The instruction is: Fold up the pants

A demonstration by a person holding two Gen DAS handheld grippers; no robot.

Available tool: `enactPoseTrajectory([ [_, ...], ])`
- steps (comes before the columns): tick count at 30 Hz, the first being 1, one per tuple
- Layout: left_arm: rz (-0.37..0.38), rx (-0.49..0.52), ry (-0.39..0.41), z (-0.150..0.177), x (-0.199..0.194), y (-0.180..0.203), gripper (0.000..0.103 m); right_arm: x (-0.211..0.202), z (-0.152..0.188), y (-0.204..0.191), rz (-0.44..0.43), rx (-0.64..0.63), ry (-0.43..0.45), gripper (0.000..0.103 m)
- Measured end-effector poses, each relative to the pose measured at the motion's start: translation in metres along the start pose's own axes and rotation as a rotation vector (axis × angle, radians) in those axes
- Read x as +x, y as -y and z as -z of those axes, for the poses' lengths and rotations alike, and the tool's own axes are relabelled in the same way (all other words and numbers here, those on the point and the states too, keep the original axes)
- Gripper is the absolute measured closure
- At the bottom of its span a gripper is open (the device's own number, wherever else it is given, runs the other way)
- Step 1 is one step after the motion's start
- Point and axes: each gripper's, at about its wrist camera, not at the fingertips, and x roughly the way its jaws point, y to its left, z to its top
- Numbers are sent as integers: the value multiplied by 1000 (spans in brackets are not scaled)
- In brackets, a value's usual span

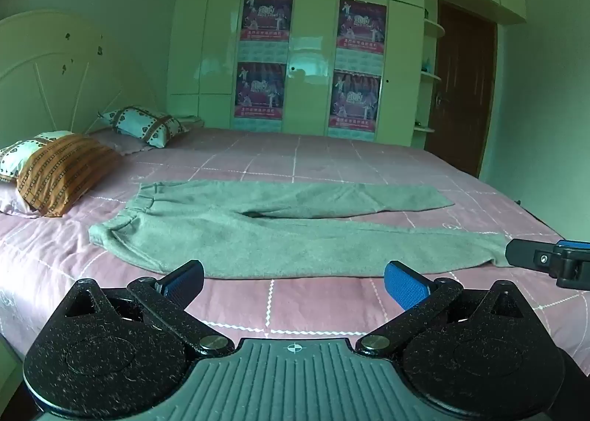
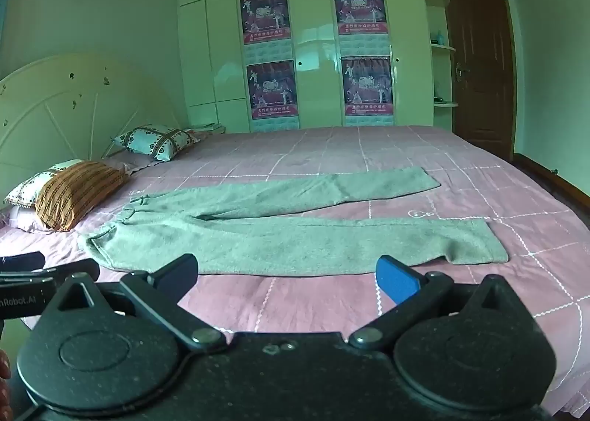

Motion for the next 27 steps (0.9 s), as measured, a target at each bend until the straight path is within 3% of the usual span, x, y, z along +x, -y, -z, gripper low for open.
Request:
enactPoseTrajectory([
  [27, -8, -10, -15, 0, 1, -1, 0, 1, 2, 0, -6, -6, -15, 6],
])
